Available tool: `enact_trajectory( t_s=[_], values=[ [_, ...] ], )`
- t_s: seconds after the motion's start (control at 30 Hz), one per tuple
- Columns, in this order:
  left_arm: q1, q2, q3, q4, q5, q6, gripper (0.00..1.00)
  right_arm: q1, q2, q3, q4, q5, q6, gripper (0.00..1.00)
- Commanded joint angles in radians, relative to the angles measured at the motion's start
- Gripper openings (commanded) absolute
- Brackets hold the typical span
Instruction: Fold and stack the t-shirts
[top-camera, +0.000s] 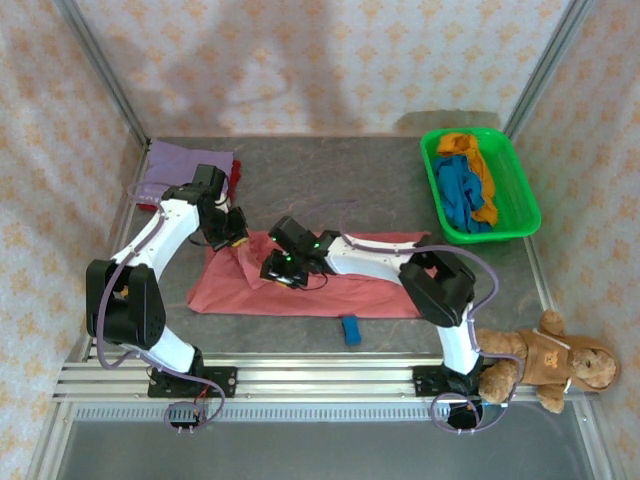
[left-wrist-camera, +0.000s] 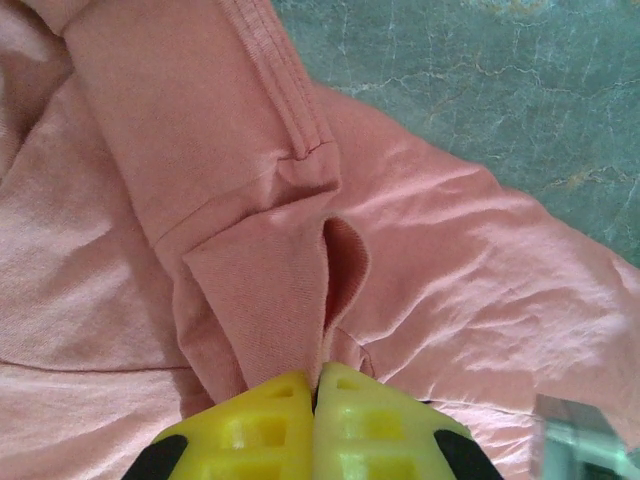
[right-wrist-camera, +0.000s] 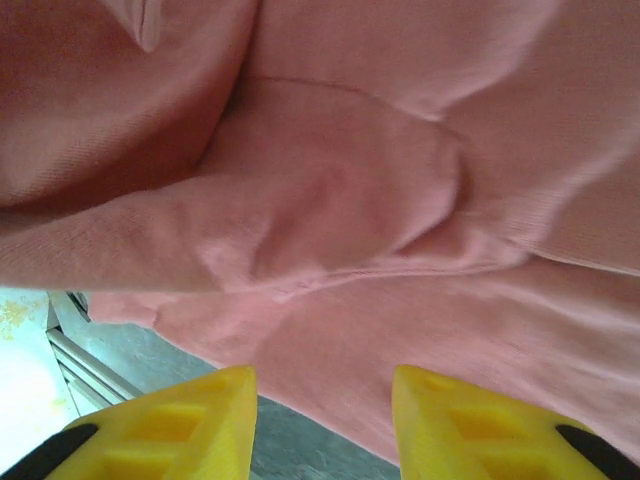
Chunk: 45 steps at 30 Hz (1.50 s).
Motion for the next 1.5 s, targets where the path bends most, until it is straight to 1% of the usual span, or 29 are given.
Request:
enact_trajectory(
  t_s=[0.0,0.1,0.17,0.27,0.47,0.5,0.63,0.93,1.03,1.13,1.23,1.4,1.47],
  values=[
    [0.015,0.008,0.015,-0.008,0.016,0.033,0.0,0.018,0.047,0.057,0.014,0.003,0.021,0.4],
    [0.023,0.027,0.012,0.002,0.029,0.04,0.0,0.028,0.088,0.103,-0.029,0.03,-0.014,0.38],
    [0.031,0.04,0.01,0.013,0.039,0.042,0.0,0.031,0.117,0.14,-0.064,0.056,-0.048,0.35],
    [0.049,0.071,-0.002,0.039,0.065,0.043,0.0,0.038,0.139,0.147,-0.059,0.09,-0.067,0.34],
    [0.067,0.137,0.001,0.056,0.084,0.046,0.0,0.047,0.18,0.197,-0.063,0.067,-0.077,0.34],
    [0.068,0.145,0.0,0.058,0.086,0.07,0.0,0.051,0.186,0.211,-0.07,0.06,-0.082,0.33],
    [0.073,0.157,-0.001,0.065,0.086,0.077,0.0,0.057,0.223,0.264,-0.118,0.045,-0.091,0.33],
    [0.097,0.147,-0.022,0.063,0.092,0.087,0.0,0.058,0.292,0.334,-0.175,0.035,-0.089,0.28],
    [0.105,0.147,-0.035,0.068,0.092,0.088,0.0,0.057,0.313,0.365,-0.233,0.075,-0.093,0.29],
    [0.111,0.159,-0.047,0.081,0.1,0.087,0.0,0.058,0.34,0.405,-0.31,0.12,-0.106,0.31],
    [0.111,0.172,-0.055,0.092,0.105,0.084,0.0,0.058,0.346,0.404,-0.326,0.137,-0.111,0.31],
    [0.117,0.204,-0.07,0.114,0.105,0.085,0.0,0.061,0.358,0.405,-0.33,0.132,-0.118,0.25],
    [0.122,0.224,-0.075,0.125,0.105,0.087,0.0,0.061,0.366,0.409,-0.329,0.124,-0.121,0.19]
  ],
)
